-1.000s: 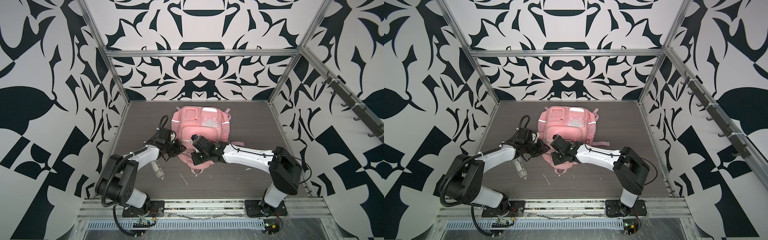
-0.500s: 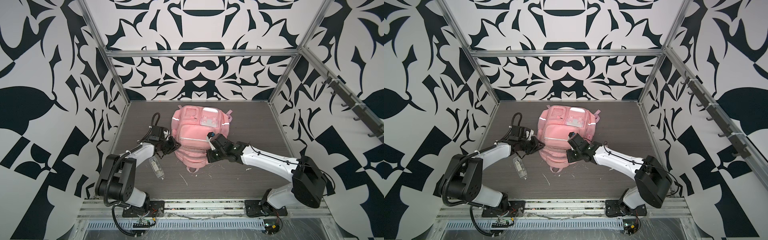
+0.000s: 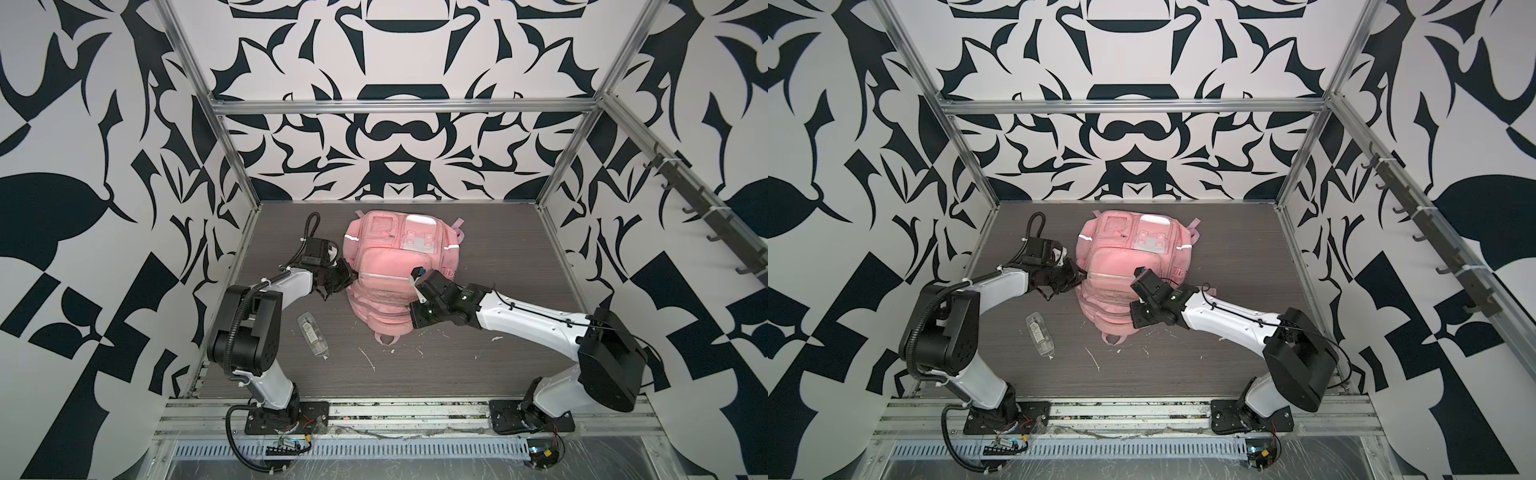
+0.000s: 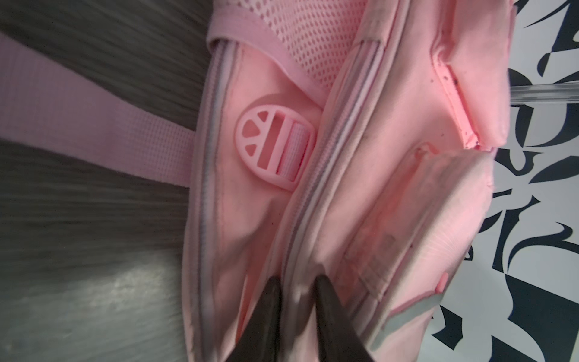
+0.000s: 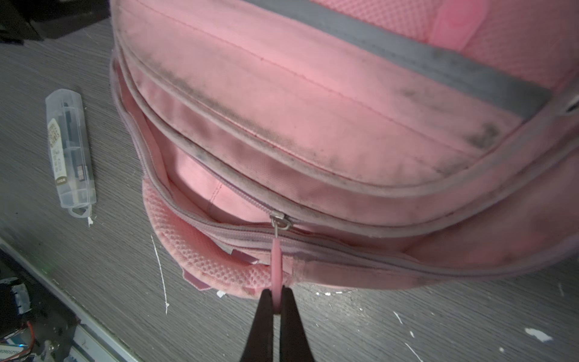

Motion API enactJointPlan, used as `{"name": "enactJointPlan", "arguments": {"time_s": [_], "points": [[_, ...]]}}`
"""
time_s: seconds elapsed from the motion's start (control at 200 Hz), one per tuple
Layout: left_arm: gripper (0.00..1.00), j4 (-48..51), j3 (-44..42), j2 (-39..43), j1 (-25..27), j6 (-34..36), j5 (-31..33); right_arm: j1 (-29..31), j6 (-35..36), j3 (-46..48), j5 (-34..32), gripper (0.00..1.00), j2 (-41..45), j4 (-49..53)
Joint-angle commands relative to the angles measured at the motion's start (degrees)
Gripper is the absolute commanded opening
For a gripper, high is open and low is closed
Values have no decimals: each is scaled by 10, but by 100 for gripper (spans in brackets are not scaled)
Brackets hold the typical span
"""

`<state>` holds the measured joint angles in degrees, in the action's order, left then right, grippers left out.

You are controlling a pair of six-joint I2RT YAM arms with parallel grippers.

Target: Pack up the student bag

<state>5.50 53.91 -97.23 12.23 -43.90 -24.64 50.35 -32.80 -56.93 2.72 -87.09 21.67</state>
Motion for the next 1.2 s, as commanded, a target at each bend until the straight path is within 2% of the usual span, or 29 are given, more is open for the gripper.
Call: {"name": "enactJointPlan", "arguments": {"time_s": [0.0,0.205,0.345,0.61,0.815,1.195], "points": [[24,-16,41,-28,-3,-6,5,16,-4,-43,0,0,-8,-21],[29,-17,86,-72,-9,-11,3,34,-1,-85,4,0,-44,-26],[34,-17,84,-64,-15,-14,1,37,0,-93,7,0,-56,-27],[47,-12,-24,44,-7,-20,4,37,2,-79,8,0,-54,-35],[49,5,-89,138,26,-35,12,37,6,-79,11,0,-50,-34],[50,-23,-128,146,88,-83,20,38,6,-86,7,0,-46,-32]]}}
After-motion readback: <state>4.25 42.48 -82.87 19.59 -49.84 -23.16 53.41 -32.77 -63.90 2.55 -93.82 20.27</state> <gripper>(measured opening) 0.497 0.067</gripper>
